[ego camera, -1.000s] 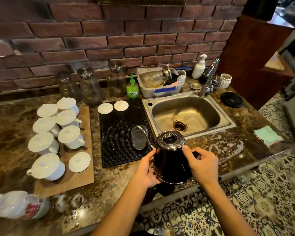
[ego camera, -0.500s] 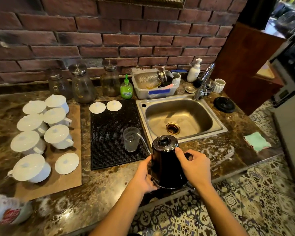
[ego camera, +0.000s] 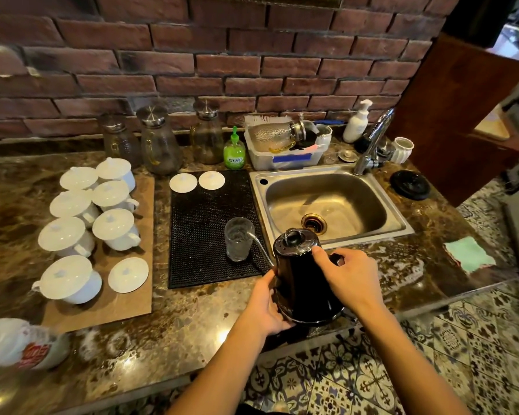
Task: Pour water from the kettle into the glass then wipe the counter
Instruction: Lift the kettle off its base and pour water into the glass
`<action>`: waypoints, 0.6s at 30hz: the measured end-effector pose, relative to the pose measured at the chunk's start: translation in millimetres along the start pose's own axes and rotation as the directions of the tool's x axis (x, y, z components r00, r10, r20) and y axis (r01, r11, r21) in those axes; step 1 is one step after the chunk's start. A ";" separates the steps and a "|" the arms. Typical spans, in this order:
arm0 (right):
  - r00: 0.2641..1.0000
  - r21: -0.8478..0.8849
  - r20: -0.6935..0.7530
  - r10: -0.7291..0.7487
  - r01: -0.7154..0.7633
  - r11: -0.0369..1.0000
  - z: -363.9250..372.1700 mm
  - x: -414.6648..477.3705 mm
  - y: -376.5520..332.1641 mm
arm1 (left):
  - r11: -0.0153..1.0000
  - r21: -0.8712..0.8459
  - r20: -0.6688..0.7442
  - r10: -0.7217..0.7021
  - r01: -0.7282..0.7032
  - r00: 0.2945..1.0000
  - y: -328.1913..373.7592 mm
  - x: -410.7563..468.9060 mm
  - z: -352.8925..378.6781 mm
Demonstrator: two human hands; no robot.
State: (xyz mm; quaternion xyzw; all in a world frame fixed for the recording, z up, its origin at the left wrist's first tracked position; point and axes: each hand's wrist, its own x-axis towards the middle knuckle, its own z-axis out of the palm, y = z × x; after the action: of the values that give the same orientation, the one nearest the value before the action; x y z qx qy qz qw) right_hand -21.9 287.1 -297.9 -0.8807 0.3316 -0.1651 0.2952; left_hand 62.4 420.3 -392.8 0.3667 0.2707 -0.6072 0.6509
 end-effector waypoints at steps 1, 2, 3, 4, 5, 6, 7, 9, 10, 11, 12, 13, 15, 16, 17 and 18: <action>1.000 -0.014 0.001 -0.007 0.007 1.000 -1.5 2.4 -2.4 | 1.000 -0.005 0.003 -0.002 0.002 1.000 -0.2 -0.6 1.3; 1.000 -0.032 0.003 -0.010 0.010 0.999 -2.9 5.1 -4.9 | 1.000 -0.007 0.006 -0.001 0.001 1.000 -0.3 -1.1 2.6; 1.000 -0.050 0.008 -0.007 0.007 0.999 -4.3 8.0 -7.5 | 1.000 -0.008 0.009 0.000 0.000 1.000 -0.1 -1.9 4.0; 1.000 -0.059 0.019 -0.004 0.005 0.998 -5.8 11.0 -10.0 | 1.000 -0.008 0.014 0.002 -0.001 1.000 -0.3 -2.6 5.4; 0.999 -0.062 0.036 -0.008 0.010 0.998 -7.5 14.0 -11.9 | 1.000 -0.010 0.021 0.001 -0.001 1.000 -0.2 -3.3 6.6; 0.998 -0.065 0.057 -0.020 0.023 0.998 -9.3 16.9 -13.7 | 1.000 -0.010 0.027 0.001 -0.001 1.000 -0.4 -3.6 7.8; 0.997 -0.070 0.075 -0.034 0.040 0.997 -11.3 19.3 -15.5 | 1.000 -0.009 0.031 0.001 -0.001 1.000 -0.3 -3.9 9.1; 0.993 -0.084 0.102 -0.052 0.061 0.995 -14.3 23.6 -20.6 | 1.000 -0.010 0.030 0.006 -0.006 1.000 -0.5 -4.4 11.4; 0.992 -0.100 0.111 -0.056 0.067 0.993 -15.5 25.7 -24.4 | 1.000 -0.012 0.031 0.007 -0.007 1.000 -0.1 -4.9 12.7; 0.991 -0.125 0.118 -0.058 0.073 0.989 -16.5 27.8 -28.6 | 1.000 -0.016 0.032 0.005 -0.004 0.999 0.4 -5.9 14.4; 0.990 -0.155 0.124 -0.062 0.081 0.985 -17.7 30.4 -32.7 | 1.000 -0.022 0.034 0.001 -0.001 0.999 1.0 -7.4 16.3; 0.989 -0.180 0.129 -0.066 0.089 0.980 -18.9 33.6 -36.8 | 1.000 -0.030 0.040 -0.002 0.003 0.999 2.0 -9.3 18.6; 0.987 -0.218 0.145 -0.075 0.106 0.970 -21.8 42.4 -45.4 | 0.999 -0.050 0.057 -0.005 0.008 0.998 3.5 -13.0 23.3; 0.984 -0.237 0.161 -0.079 0.116 0.964 -22.9 47.7 -50.1 | 0.998 -0.057 0.067 -0.004 0.008 0.998 4.2 -14.5 25.6; 0.980 -0.262 0.179 -0.083 0.129 0.957 -23.5 53.4 -55.4 | 0.998 -0.064 0.076 -0.003 0.008 0.997 5.0 -15.7 27.6; 0.977 -0.289 0.195 -0.086 0.141 0.947 -23.9 58.8 -60.9 | 0.997 -0.074 0.086 -0.002 0.009 0.996 5.4 -16.6 29.5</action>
State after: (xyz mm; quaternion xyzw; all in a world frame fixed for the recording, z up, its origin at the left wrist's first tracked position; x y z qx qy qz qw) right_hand 38.8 274.1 -235.5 -0.9443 0.2736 -0.0492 0.1763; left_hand 63.1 406.3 -361.6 0.3150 0.2659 -0.6137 0.6734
